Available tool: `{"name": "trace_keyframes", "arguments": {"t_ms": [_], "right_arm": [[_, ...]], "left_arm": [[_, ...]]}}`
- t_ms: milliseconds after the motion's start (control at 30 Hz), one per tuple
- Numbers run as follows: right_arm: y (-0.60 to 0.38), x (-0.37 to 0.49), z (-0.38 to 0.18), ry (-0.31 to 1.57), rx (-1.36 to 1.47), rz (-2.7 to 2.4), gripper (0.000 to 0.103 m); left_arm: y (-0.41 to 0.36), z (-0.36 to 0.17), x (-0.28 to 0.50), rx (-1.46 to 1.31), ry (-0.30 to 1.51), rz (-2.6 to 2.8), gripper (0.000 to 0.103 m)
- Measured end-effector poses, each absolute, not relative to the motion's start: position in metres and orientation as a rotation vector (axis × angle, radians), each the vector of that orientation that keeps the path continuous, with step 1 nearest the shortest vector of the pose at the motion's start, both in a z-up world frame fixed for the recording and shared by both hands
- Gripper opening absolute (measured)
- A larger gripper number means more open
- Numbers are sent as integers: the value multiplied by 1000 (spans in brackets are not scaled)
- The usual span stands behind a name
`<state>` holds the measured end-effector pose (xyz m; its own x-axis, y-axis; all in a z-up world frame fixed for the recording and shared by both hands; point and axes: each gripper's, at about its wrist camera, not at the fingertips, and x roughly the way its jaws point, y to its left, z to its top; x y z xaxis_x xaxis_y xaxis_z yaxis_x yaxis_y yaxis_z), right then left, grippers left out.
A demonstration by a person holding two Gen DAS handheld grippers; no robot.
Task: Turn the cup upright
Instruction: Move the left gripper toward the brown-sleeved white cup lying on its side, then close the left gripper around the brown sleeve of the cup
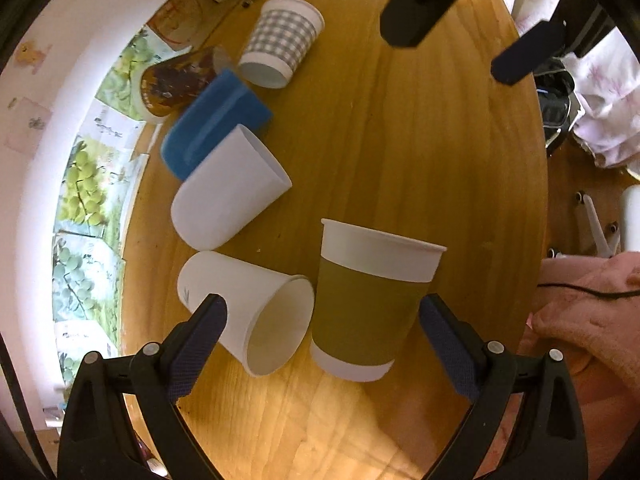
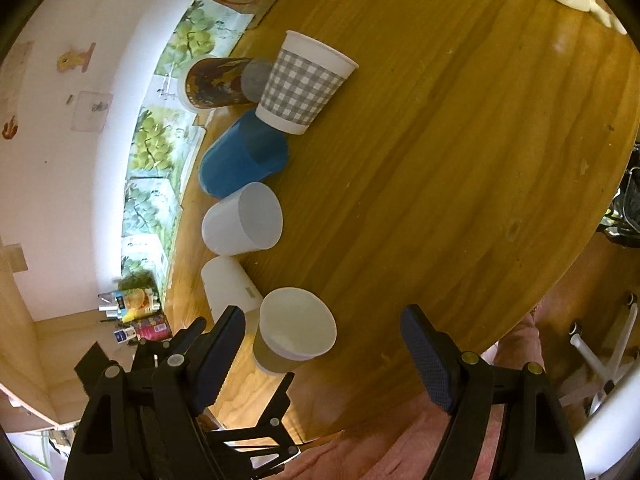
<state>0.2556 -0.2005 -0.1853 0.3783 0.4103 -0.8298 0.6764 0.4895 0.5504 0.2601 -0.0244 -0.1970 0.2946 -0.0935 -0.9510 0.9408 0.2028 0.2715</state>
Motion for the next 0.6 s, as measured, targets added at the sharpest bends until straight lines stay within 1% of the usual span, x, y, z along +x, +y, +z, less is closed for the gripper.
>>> {"name": "trace_keyframes", "arguments": {"t_ms": [167, 400, 433, 500, 600], "right_arm": [[-204, 260, -189, 1241, 1115, -246, 81], [-205, 265, -190, 1244, 1111, -255, 81], [-205, 265, -190, 1244, 1110, -256, 81], [-205, 266, -190, 1243, 1109, -258, 81], [-206, 267, -190, 1241, 1109, -265, 81]], "left_arm": [[-27, -206, 268, 1100, 1025, -952, 98], [-31, -211, 275, 1097, 1018, -1003, 97], [-31, -212, 277, 1095, 1028, -1009, 96], [-33, -216, 281, 1092, 1048, -1015, 92], [-35, -219, 286, 1085, 1060, -1015, 91]]}}
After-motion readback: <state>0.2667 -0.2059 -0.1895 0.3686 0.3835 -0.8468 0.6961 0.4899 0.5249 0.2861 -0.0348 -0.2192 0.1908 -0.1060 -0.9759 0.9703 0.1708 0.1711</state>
